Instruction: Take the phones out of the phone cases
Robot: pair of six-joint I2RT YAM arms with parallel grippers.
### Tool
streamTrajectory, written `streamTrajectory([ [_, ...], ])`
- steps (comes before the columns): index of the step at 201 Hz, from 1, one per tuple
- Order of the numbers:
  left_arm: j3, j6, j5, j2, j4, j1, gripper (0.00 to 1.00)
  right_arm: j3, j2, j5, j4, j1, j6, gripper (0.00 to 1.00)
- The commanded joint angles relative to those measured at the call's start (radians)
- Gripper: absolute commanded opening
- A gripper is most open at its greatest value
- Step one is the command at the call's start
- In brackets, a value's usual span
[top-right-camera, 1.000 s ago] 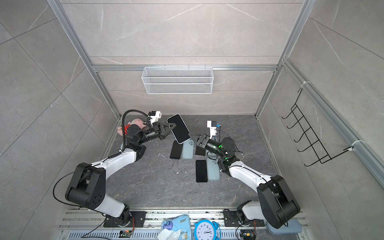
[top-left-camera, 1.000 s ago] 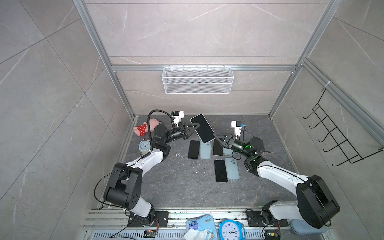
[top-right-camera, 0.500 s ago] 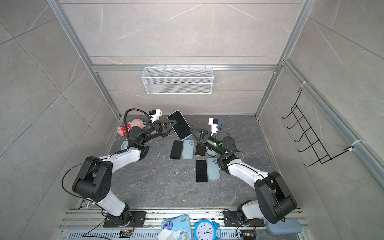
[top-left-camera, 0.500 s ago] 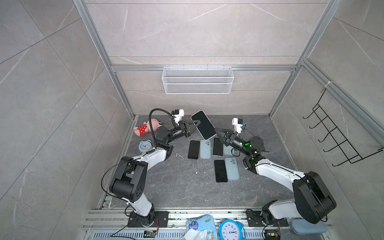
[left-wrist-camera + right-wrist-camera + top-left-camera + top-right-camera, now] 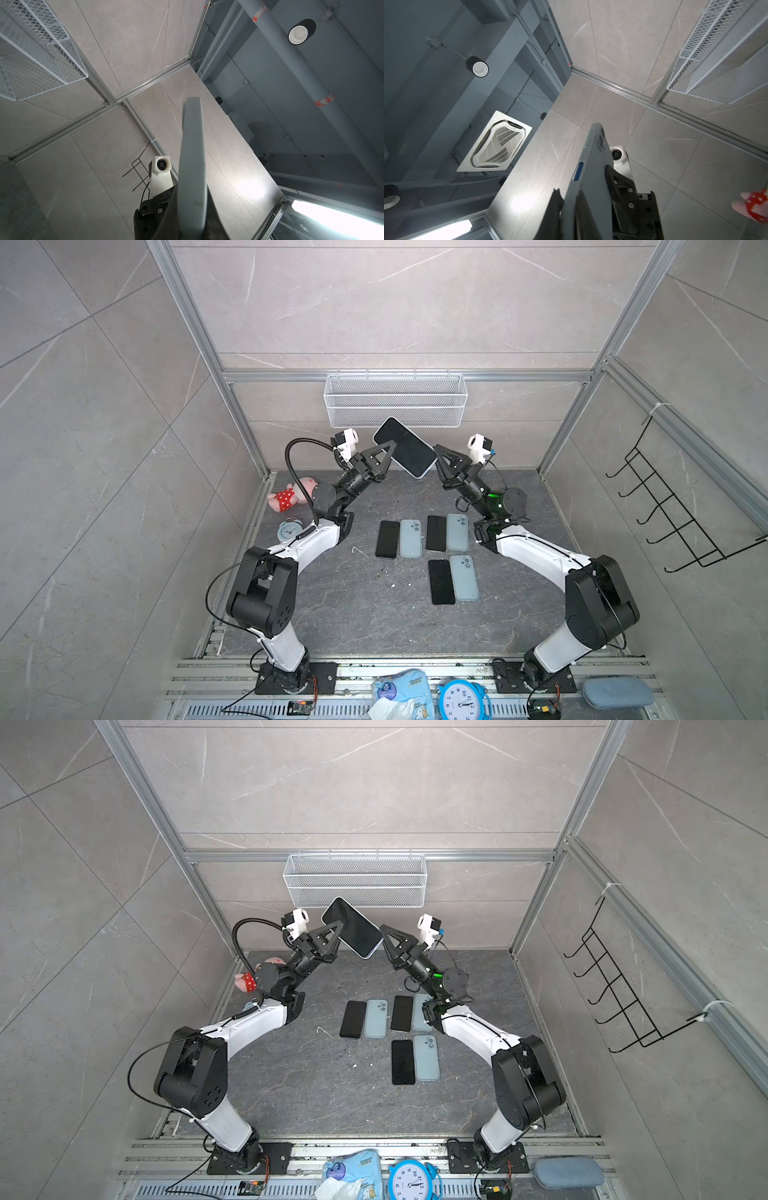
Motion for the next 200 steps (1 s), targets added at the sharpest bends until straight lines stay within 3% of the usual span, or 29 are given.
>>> streamTrajectory([
  [1,0.069,-0.044,-0.008,0.026,0.014,-0.052,0.0,0.072,0.036,0.004,0.127,0.021,0.066,0.0],
  [68,0.218,-0.062,-0.048,0.046,0.014,-0.09,0.0,0.093,0.093,0.065,0.126,0.01,0.132,0.0],
  [102,0.228,-0.072,-0.064,0.05,0.013,-0.082,0.0,0.1,0.103,0.03,0.103,-0.006,0.153,0.03],
  [117,0.216,-0.108,-0.066,0.047,-0.011,-0.07,0.0,0.018,0.044,0.022,0.061,-0.024,0.109,0.04],
  [142,0.183,-0.038,-0.051,0.019,-0.119,-0.069,0.0,-0.047,-0.052,-0.044,-0.12,-0.034,-0.014,0.04],
  [186,0.18,-0.012,-0.026,0.021,-0.178,-0.067,0.0,-0.078,-0.072,-0.11,-0.21,-0.035,-0.03,0.08],
  [200,0.179,0.004,-0.018,0.014,-0.203,-0.066,0.0,-0.106,-0.084,-0.12,-0.23,-0.035,-0.035,0.15],
])
